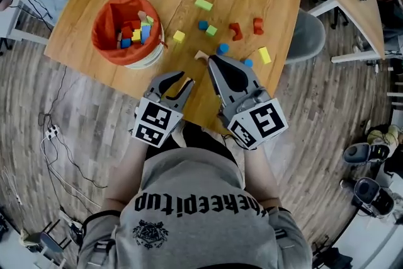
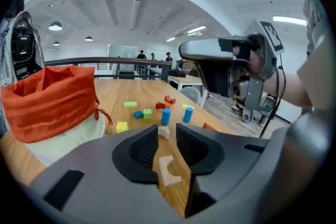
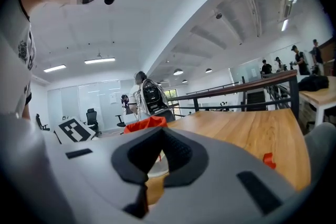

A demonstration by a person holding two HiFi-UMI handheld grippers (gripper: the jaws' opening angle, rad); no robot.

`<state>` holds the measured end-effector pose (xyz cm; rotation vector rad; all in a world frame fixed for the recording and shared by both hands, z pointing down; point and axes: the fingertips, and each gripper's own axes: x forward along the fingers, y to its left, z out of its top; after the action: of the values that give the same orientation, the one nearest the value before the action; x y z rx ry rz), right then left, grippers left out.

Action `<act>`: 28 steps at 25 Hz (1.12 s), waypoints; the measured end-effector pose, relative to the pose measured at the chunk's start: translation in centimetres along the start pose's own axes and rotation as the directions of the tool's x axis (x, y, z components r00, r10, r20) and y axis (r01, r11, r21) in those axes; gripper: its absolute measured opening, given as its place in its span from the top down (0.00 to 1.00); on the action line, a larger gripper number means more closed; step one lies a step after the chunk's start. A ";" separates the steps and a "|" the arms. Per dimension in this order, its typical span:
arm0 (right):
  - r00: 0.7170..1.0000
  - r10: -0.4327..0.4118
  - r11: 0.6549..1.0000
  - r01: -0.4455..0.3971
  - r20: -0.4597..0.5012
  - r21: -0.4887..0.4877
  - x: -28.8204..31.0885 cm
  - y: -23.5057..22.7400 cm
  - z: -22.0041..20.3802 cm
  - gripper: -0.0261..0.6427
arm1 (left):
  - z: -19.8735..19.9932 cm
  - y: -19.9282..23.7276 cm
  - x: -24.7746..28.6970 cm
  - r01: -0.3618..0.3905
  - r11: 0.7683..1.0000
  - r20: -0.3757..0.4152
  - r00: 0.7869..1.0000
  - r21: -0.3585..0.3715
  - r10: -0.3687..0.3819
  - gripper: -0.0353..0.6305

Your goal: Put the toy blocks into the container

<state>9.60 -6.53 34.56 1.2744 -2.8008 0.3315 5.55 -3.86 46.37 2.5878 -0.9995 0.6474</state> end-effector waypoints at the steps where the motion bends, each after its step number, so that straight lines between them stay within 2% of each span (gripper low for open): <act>1: 1.000 0.010 1.000 -0.010 -0.004 0.002 0.0 -0.1 -0.2 0.94 | -0.5 0.0 0.2 -0.013 1.000 -0.016 1.000 -0.005 0.012 0.77; 7: 0.998 0.057 0.998 -0.057 -0.020 0.012 -0.2 -0.4 -0.7 0.94 | -3.4 0.2 1.6 -0.085 0.996 -0.099 0.992 -0.035 0.081 0.75; 13: 0.996 0.083 0.996 -0.082 -0.030 0.022 -0.3 -0.5 -1.1 0.94 | -6.6 0.1 2.9 -0.126 0.991 -0.202 0.973 -0.047 0.114 0.73; 24: 0.994 0.093 0.995 -0.091 -0.056 0.037 -0.8 -1.1 -2.3 0.94 | -9.6 0.4 4.3 -0.167 0.984 -0.307 0.941 -0.061 0.140 0.73; 28: 0.994 0.092 0.995 -0.090 -0.064 0.041 -0.9 -1.2 -2.7 0.94 | -10.3 0.8 4.6 -0.195 0.978 -0.322 0.933 -0.074 0.161 0.78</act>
<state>11.01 -6.04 37.28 1.1230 -2.8157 0.4242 4.95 -2.68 57.55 2.2264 -1.1328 0.9893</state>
